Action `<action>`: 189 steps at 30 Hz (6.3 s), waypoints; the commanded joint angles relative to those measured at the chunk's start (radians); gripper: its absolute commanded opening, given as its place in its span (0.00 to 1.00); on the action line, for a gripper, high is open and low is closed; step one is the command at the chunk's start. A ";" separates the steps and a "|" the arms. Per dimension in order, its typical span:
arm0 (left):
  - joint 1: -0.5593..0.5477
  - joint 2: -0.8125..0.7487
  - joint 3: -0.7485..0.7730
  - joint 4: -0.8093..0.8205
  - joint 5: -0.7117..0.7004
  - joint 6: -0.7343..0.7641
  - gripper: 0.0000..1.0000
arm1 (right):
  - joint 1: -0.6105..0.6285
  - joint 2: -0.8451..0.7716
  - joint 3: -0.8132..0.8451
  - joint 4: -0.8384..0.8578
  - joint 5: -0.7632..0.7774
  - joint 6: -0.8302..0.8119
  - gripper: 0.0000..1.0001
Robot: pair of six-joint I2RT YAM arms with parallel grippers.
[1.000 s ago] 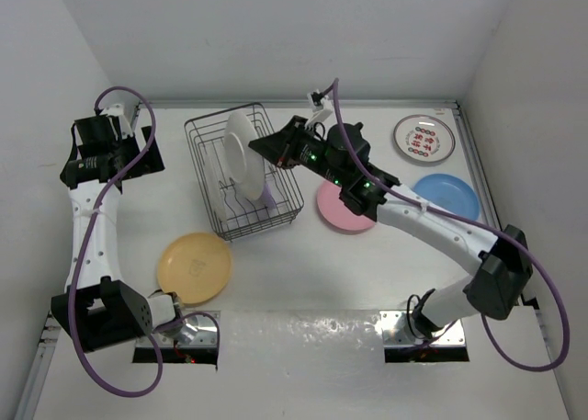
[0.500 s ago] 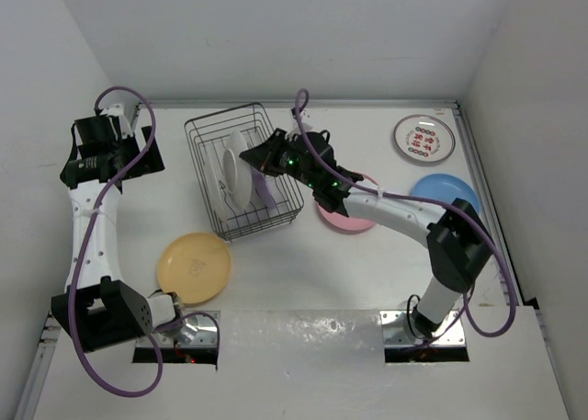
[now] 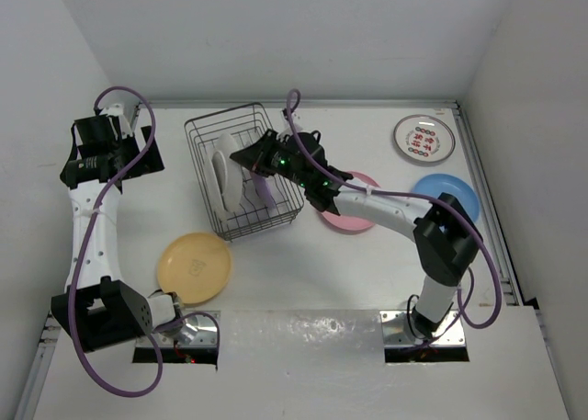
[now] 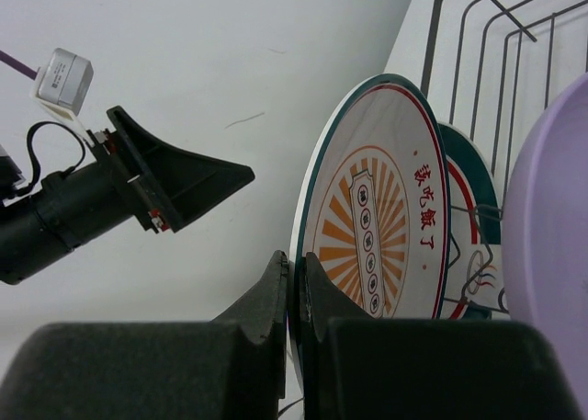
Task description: Load the plates into the dish rack
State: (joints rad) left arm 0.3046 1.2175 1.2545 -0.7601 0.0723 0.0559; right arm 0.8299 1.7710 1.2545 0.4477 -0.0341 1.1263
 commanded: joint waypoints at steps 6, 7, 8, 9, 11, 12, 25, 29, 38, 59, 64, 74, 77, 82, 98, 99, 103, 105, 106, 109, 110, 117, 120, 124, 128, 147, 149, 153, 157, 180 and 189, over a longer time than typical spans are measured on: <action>0.013 -0.006 -0.006 0.039 -0.003 0.001 0.99 | 0.031 0.025 0.078 0.068 0.008 0.001 0.00; 0.013 -0.004 -0.007 0.039 -0.003 0.001 0.99 | 0.035 0.037 0.085 0.056 0.011 -0.035 0.00; 0.013 -0.004 -0.009 0.041 -0.005 0.001 0.99 | 0.040 0.045 0.092 0.045 0.013 -0.052 0.00; 0.013 -0.006 -0.009 0.041 -0.005 0.001 0.99 | 0.047 0.053 0.100 0.025 0.016 -0.065 0.00; 0.013 -0.006 -0.010 0.041 -0.005 0.002 0.99 | 0.057 0.073 0.109 0.016 0.025 -0.101 0.00; 0.013 -0.006 -0.010 0.041 -0.005 0.002 0.99 | 0.058 0.076 0.108 0.006 0.031 -0.112 0.00; 0.013 -0.004 -0.017 0.044 -0.005 0.002 0.99 | 0.107 0.146 0.097 -0.021 0.134 -0.384 0.00; 0.013 -0.006 -0.017 0.041 -0.008 0.004 0.99 | 0.112 0.163 0.089 0.009 0.126 -0.379 0.06; 0.013 -0.004 -0.018 0.044 -0.006 0.004 0.99 | 0.113 0.116 0.080 0.065 0.079 -0.462 0.39; 0.074 0.054 -0.173 -0.343 0.173 0.599 0.77 | 0.115 -0.194 -0.064 -0.198 0.008 -0.913 0.61; 0.074 0.010 -0.407 -0.196 0.043 0.685 0.91 | 0.115 -0.255 -0.171 -0.178 0.033 -0.944 0.62; 0.048 0.077 -0.583 0.100 -0.146 0.564 0.87 | 0.115 -0.304 -0.233 -0.162 0.033 -0.944 0.63; 0.048 0.080 -0.578 0.127 -0.140 0.553 0.83 | 0.115 -0.315 -0.236 -0.167 0.033 -0.941 0.63; 0.001 0.074 -0.610 0.153 -0.111 0.542 0.73 | 0.115 -0.324 -0.254 -0.162 0.040 -0.945 0.62; -0.002 0.112 -0.668 0.218 -0.038 0.492 0.18 | 0.115 -0.337 -0.265 -0.181 0.089 -0.948 0.61; -0.002 0.122 -0.672 0.225 -0.048 0.480 0.01 | 0.115 -0.337 -0.264 -0.182 0.089 -0.950 0.61; -0.001 0.116 -0.653 0.203 -0.048 0.473 0.00 | 0.114 -0.343 -0.262 -0.193 0.095 -0.958 0.61; 0.002 0.082 -0.623 0.171 -0.051 0.476 0.00 | 0.115 -0.346 -0.260 -0.199 0.094 -0.961 0.61; 0.013 0.070 -0.609 0.157 -0.051 0.481 0.00 | 0.118 -0.347 -0.259 -0.207 0.088 -0.970 0.61; 0.025 0.036 -0.529 0.047 -0.037 0.519 0.00 | 0.132 -0.347 -0.244 -0.234 0.039 -1.031 0.60; 0.030 0.024 -0.511 0.027 -0.034 0.542 0.00 | 0.144 -0.346 -0.238 -0.242 0.024 -1.055 0.60; 0.034 0.023 -0.327 -0.116 -0.106 0.553 0.00 | 0.222 -0.303 -0.150 -0.338 -0.291 -1.347 0.57; 0.034 0.036 -0.264 -0.235 -0.161 0.539 0.00 | 0.268 -0.236 -0.064 -0.363 -0.358 -1.358 0.51; 0.036 0.023 -0.176 -0.280 -0.184 0.483 0.00 | 0.285 -0.161 0.006 -0.316 -0.380 -1.370 0.51; 0.039 0.036 -0.025 -0.343 -0.115 0.369 0.00 | 0.293 -0.070 0.112 -0.230 -0.395 -1.375 0.49; 0.041 0.053 0.302 -0.558 -0.097 0.328 0.00 | 0.442 0.292 0.465 -0.472 -0.166 -1.780 0.67; 0.042 0.047 0.310 -0.558 -0.086 0.325 0.00 | 0.446 0.312 0.490 -0.488 -0.070 -1.783 0.65; 0.039 0.036 0.310 -0.559 -0.078 0.325 0.00 | 0.446 0.350 0.510 -0.485 0.016 -1.780 0.63; 0.039 0.020 0.293 -0.559 -0.078 0.341 0.00 | 0.445 0.367 0.477 -0.371 0.118 -1.738 0.59; 0.041 0.019 0.373 -0.550 0.029 0.322 1.00 | 0.433 0.324 0.522 -0.170 0.043 -1.588 0.00; 0.039 -0.027 0.658 -0.366 0.329 0.213 1.00 | 0.341 0.280 0.552 -0.104 -0.108 -1.253 0.00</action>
State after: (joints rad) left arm 0.3424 1.2404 1.8519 -1.2358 0.2523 0.3202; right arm 1.2129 2.1422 1.7439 0.2161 -0.0574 -0.3035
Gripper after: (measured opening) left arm 0.997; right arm 0.034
